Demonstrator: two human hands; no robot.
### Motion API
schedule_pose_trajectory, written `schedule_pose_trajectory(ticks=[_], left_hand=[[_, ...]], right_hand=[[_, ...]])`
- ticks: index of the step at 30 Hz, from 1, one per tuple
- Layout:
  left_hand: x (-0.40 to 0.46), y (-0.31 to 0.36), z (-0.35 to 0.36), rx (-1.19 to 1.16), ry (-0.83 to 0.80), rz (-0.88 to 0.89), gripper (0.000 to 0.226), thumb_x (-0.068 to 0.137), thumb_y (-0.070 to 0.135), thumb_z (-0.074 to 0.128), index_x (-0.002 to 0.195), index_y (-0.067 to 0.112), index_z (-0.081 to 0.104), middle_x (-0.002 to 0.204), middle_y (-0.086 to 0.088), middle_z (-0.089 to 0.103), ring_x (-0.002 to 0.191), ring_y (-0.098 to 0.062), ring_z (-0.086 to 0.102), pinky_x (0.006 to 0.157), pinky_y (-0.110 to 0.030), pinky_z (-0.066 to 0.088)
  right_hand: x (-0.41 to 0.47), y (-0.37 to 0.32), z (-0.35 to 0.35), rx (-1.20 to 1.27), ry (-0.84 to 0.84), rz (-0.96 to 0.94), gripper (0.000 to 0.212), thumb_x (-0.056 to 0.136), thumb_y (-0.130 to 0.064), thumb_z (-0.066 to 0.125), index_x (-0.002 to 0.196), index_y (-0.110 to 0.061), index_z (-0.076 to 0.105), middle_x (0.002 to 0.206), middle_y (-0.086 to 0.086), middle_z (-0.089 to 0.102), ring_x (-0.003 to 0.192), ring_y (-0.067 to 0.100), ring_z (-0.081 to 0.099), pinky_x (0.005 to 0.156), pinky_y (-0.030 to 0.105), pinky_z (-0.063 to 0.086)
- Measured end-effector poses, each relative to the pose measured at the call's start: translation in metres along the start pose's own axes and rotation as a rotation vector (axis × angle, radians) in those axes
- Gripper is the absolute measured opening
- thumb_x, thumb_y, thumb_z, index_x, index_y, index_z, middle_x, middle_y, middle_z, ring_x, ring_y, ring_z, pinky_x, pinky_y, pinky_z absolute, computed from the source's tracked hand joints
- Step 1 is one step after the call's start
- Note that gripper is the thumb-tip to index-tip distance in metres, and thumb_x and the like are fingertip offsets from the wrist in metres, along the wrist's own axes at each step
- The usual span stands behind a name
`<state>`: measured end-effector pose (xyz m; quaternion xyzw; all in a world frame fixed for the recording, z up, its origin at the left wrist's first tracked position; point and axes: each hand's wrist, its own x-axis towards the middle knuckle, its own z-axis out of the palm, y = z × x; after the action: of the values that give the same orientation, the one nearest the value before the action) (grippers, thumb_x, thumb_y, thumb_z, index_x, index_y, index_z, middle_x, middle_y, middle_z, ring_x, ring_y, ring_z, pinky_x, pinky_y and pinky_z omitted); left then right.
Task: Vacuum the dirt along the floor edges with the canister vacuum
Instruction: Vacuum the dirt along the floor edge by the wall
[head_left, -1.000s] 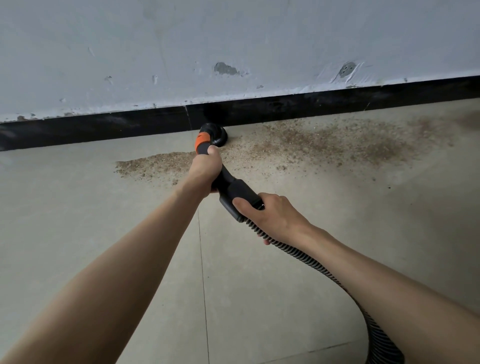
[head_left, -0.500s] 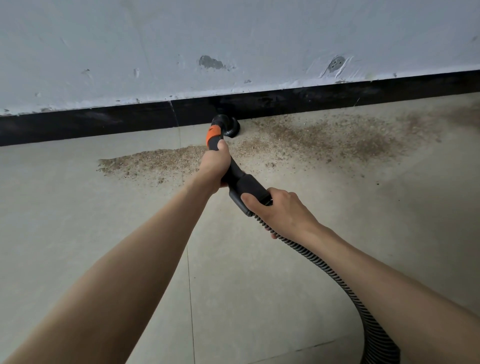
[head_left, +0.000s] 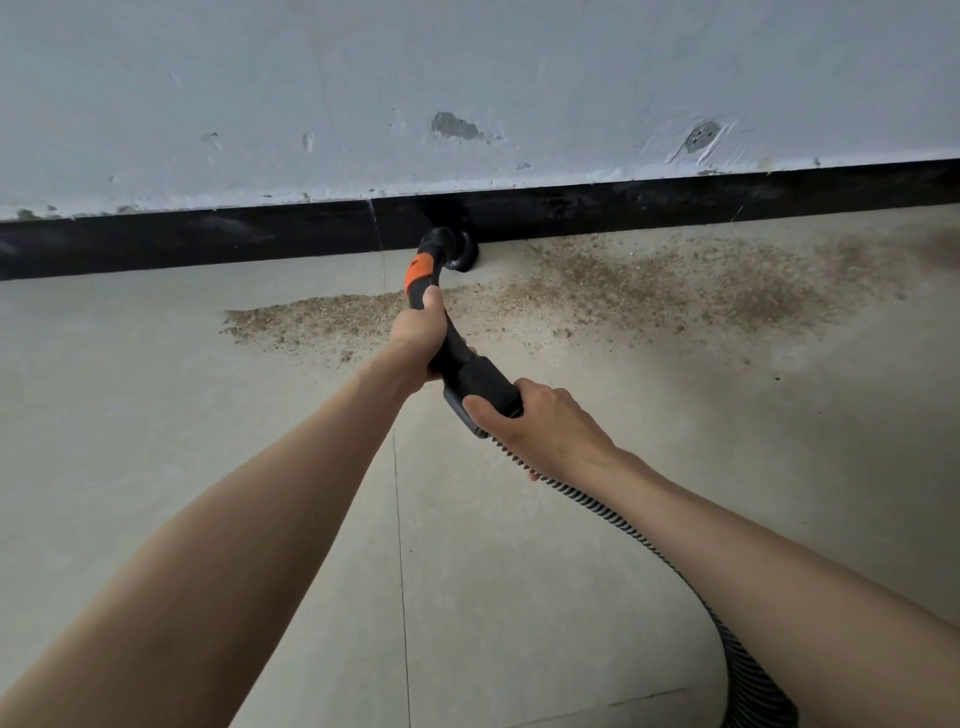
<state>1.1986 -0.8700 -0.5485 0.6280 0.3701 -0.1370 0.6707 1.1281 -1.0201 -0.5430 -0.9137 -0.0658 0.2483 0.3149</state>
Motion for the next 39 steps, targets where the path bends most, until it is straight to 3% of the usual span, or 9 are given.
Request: schedule_pose_trajectory(ticks=[4,8,11,15,20,26,34,39], left_hand=[[0.007,-0.003,-0.036,-0.007,0.077,-0.002,0.042,0.1,0.045,0.034,0.112,0.006,0.042,0.083,-0.012,0.058,0.069,-0.026,0.062,0.054,-0.034,0.052],[0.014,-0.008,-0.078,-0.125,0.159,-0.048,0.049,0.099,0.047,0.037,0.125,0.007,0.045,0.083,-0.011,0.056,0.075,-0.029,0.063,0.065,-0.04,0.055],[0.016,-0.01,-0.113,-0.247,0.18,-0.086,0.056,0.099,0.049,0.037,0.134,0.006,0.041,0.082,-0.01,0.057,0.065,-0.024,0.061,0.052,-0.034,0.05],[0.014,-0.012,-0.159,-0.3,0.231,-0.088,0.052,0.099,0.048,0.039,0.132,0.008,0.042,0.075,-0.01,0.058,0.044,-0.018,0.061,0.033,-0.023,0.045],[0.007,-0.014,-0.202,-0.352,0.25,-0.095,0.056,0.1,0.046,0.039,0.14,0.008,0.033,0.082,-0.012,0.056,0.061,-0.022,0.061,0.039,-0.027,0.048],[-0.017,-0.03,-0.247,-0.279,0.323,-0.09,0.055,0.1,0.043,0.038,0.141,0.006,0.031,0.081,-0.013,0.055,0.058,-0.022,0.062,0.038,-0.025,0.048],[-0.043,-0.072,-0.264,-0.292,0.354,-0.112,0.056,0.101,0.046,0.035,0.138,0.004,0.033,0.079,-0.014,0.058,0.056,-0.022,0.063,0.046,-0.029,0.047],[-0.043,-0.069,-0.26,-0.256,0.296,-0.089,0.038,0.101,0.046,0.033,0.116,0.012,0.036,0.079,-0.013,0.058,0.05,-0.019,0.063,0.05,-0.03,0.051]], right_hand=[[0.006,-0.022,0.017,-0.006,-0.041,-0.045,0.06,0.068,-0.078,0.039,0.082,-0.02,0.049,0.07,-0.002,0.063,0.049,0.017,0.064,0.051,0.032,0.052],[0.015,-0.047,0.036,-0.11,-0.073,-0.101,0.053,0.076,-0.076,0.042,0.082,-0.024,0.047,0.073,-0.002,0.065,0.046,0.012,0.061,0.049,0.027,0.046],[0.025,-0.071,0.047,-0.172,-0.095,-0.141,0.051,0.078,-0.076,0.043,0.083,-0.025,0.047,0.074,-0.001,0.066,0.048,0.012,0.062,0.047,0.025,0.042],[0.036,-0.106,0.072,-0.248,-0.124,-0.182,0.054,0.079,-0.077,0.044,0.085,-0.024,0.048,0.076,-0.001,0.066,0.055,0.016,0.066,0.05,0.026,0.042],[0.039,-0.14,0.095,-0.284,-0.137,-0.227,0.055,0.08,-0.077,0.043,0.085,-0.022,0.048,0.077,-0.001,0.064,0.054,0.017,0.066,0.05,0.027,0.042],[0.01,-0.16,0.13,-0.178,-0.216,-0.263,0.053,0.08,-0.077,0.044,0.082,-0.024,0.045,0.074,-0.001,0.063,0.052,0.017,0.066,0.044,0.027,0.044],[-0.025,-0.159,0.152,-0.267,-0.282,-0.259,0.053,0.083,-0.075,0.046,0.077,-0.023,0.04,0.074,-0.002,0.056,0.055,0.014,0.053,0.048,0.03,0.034],[-0.03,-0.161,0.148,-0.25,-0.263,-0.196,0.056,0.081,-0.077,0.046,0.081,-0.022,0.045,0.079,0.0,0.064,0.062,0.019,0.06,0.052,0.03,0.043]])
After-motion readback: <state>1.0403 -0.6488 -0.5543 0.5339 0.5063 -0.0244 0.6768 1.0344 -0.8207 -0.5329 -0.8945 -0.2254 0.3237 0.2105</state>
